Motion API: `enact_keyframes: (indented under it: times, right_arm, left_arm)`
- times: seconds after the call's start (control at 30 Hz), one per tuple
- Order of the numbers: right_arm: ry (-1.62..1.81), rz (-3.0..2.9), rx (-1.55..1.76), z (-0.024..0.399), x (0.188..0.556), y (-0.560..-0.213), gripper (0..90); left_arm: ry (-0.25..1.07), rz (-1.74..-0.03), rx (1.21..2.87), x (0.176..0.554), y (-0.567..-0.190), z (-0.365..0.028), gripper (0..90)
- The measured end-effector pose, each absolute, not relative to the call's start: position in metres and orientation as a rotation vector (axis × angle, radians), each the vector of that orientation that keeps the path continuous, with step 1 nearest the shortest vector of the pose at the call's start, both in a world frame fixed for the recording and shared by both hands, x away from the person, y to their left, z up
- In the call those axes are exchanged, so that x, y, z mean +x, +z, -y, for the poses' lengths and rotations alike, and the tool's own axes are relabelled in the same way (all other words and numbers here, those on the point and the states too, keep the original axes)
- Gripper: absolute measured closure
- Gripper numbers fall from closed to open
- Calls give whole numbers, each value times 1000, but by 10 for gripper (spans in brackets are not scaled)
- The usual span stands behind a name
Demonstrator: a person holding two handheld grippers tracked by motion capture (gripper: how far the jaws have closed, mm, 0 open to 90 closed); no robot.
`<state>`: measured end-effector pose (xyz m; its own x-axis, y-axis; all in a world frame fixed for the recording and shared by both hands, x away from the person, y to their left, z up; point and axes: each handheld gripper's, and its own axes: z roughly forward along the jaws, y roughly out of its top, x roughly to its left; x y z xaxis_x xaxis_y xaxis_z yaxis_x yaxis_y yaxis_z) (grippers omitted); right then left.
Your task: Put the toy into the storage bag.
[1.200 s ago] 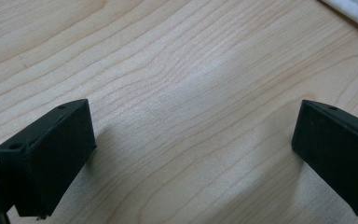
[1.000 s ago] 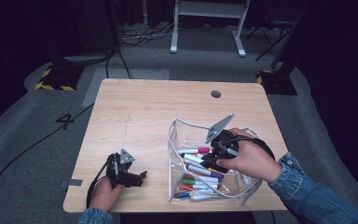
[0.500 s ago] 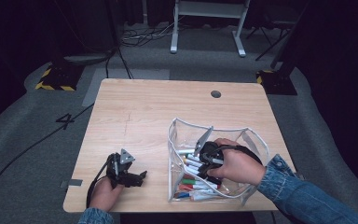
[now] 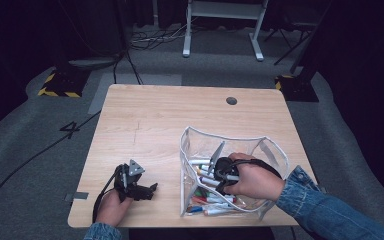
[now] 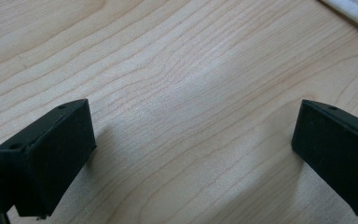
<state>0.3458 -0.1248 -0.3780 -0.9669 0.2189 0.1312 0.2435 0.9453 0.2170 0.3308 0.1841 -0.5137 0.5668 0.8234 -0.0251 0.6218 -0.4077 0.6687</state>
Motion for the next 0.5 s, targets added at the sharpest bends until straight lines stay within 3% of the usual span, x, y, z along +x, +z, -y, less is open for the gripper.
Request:
enact_keyframes:
  times: [0.27, 0.5]
  right_arm:
    - [-656, 3017, -450, 143, 346, -343, 582]
    - [-883, 3034, -537, 173, 349, -303, 539]
  left_arm:
    - [409, -1150, 2163, 331, -514, -184, 0]
    - [412, -1147, 2165, 331, -514, -184, 0]
